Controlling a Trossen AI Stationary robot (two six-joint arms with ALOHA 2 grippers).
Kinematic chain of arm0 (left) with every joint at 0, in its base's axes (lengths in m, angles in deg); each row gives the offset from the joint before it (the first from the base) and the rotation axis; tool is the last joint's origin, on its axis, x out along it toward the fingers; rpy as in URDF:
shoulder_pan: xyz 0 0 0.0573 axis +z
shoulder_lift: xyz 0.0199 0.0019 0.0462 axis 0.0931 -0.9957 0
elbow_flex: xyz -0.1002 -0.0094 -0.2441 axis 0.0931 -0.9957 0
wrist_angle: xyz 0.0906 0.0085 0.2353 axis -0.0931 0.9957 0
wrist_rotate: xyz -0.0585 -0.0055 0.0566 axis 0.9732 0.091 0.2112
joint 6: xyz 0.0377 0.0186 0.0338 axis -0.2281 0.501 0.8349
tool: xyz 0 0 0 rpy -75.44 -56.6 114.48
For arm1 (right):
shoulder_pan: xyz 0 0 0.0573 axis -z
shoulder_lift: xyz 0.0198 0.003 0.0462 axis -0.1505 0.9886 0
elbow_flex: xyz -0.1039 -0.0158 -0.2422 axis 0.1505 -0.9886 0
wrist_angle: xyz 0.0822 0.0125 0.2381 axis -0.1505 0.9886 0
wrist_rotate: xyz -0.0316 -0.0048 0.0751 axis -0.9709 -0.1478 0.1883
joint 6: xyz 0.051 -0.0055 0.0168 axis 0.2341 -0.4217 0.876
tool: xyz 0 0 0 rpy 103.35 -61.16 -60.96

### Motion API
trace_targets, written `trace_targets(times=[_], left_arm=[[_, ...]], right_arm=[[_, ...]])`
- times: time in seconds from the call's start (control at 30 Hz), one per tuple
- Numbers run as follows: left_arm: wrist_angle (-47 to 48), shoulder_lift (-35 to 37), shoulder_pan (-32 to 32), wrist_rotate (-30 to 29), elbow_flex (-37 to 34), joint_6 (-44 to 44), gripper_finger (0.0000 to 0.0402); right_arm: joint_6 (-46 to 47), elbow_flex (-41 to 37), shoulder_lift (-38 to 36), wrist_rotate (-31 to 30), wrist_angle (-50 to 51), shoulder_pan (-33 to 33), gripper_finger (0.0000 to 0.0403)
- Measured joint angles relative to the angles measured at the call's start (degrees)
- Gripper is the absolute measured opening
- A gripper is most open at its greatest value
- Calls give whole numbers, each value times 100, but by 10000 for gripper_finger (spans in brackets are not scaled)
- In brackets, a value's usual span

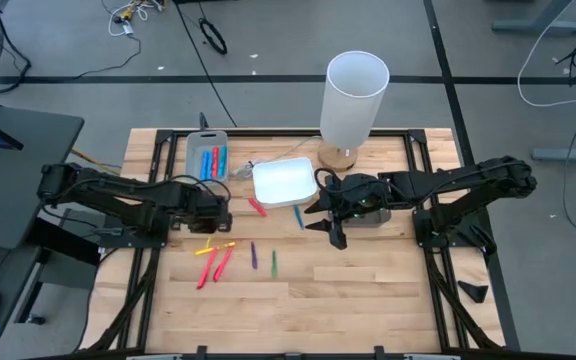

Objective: Pick & Place Markers
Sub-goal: Put the top yellow pen into the black transparent bin

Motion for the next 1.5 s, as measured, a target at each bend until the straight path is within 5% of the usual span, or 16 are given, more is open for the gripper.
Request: trace_targets(times=[0.43,0.6,0.97,1.5], left_arm=[[-119,8,-9,917,0,4276,22],[-258,8,-9,963,0,5279,22],[-2414,431,-37,1039,4,5449,22],[-5498,798,-46,-172,4,5370,22]], right_arm=[[1593,0,0,14,57,-2,199],[2216,0,0,163,190,-2,199],[2057,0,0,317,301,-30,199],[1282,0,0,289,-481,-28,199]])
